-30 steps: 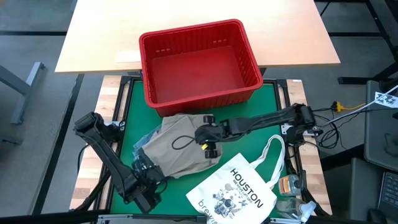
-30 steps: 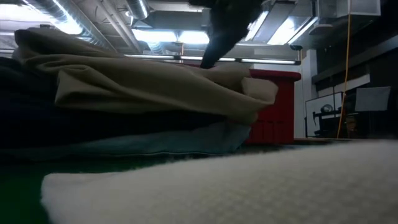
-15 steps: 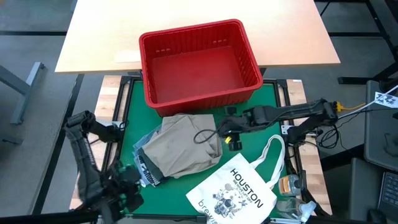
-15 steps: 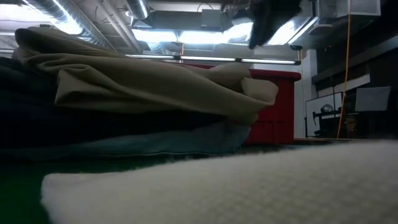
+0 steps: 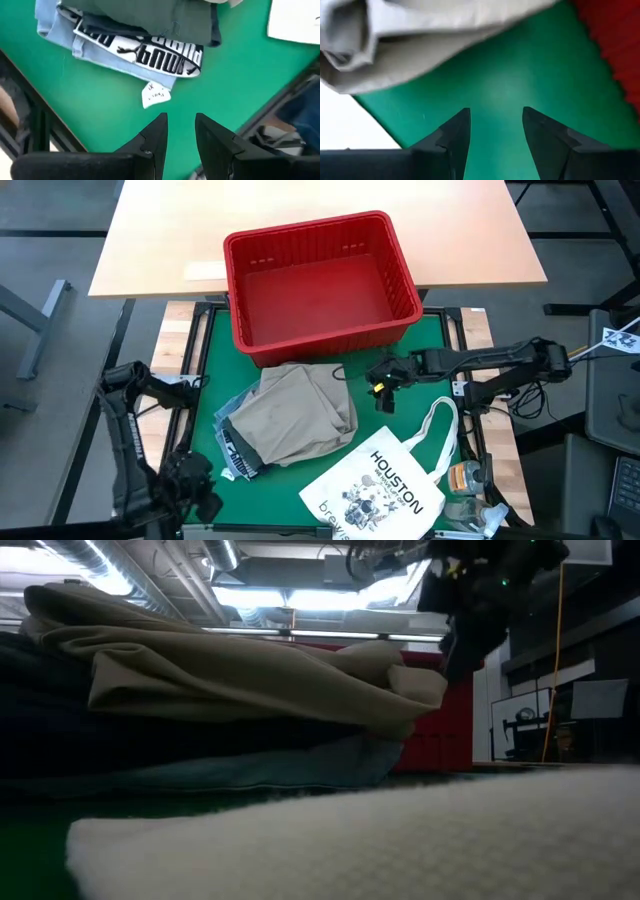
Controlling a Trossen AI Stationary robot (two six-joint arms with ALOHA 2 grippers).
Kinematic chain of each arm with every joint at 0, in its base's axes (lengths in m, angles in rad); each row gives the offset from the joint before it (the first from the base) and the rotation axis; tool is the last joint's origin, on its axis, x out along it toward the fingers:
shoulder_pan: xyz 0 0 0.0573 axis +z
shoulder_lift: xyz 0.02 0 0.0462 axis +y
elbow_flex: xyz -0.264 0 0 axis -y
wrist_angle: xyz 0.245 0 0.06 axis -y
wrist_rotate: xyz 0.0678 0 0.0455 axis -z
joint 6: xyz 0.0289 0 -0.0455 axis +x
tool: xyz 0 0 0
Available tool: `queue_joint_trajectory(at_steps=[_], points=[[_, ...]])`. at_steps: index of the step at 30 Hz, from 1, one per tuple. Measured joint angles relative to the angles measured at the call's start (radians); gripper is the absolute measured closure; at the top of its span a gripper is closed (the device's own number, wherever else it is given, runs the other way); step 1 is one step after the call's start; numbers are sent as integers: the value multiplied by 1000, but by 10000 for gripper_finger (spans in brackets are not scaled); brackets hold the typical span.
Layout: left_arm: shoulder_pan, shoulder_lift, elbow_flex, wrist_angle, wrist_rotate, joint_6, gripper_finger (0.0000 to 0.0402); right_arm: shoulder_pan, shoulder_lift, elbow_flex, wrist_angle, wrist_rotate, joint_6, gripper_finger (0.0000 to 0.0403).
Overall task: Fold Laundry from Bin
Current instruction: Put the stacked clothes into the red bin
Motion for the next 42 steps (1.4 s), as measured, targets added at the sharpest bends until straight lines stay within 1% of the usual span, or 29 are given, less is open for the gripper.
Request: queue_joint_trajectory(at_steps=[4,6,11,17,22,25,29,32,35,38,42], points=[[51,0,-32,-3,42,78,308,3,28,-28,3,-1,15,221],[68,1,-42,-4,81,107,308,3,40,-27,9,-1,31,221],[99,0,-57,-6,169,112,308,3,58,-27,42,7,56,221],[110,0,-91,-6,170,89,303,3,58,-27,39,6,56,221],[109,0,-134,-4,189,47,266,3,58,-27,39,-5,57,218],[109,0,-158,1,200,25,234,3,58,-27,39,-5,57,200],[109,0,-202,14,199,-28,204,3,58,-27,38,4,67,157],[109,0,-238,40,200,-56,198,3,58,-27,32,29,130,126],[109,0,-271,81,201,-70,200,3,58,-27,31,35,142,105],[109,0,-294,120,202,-69,201,3,58,-26,31,34,145,94],[105,1,-304,135,202,-69,200,3,58,-26,31,23,145,91]])
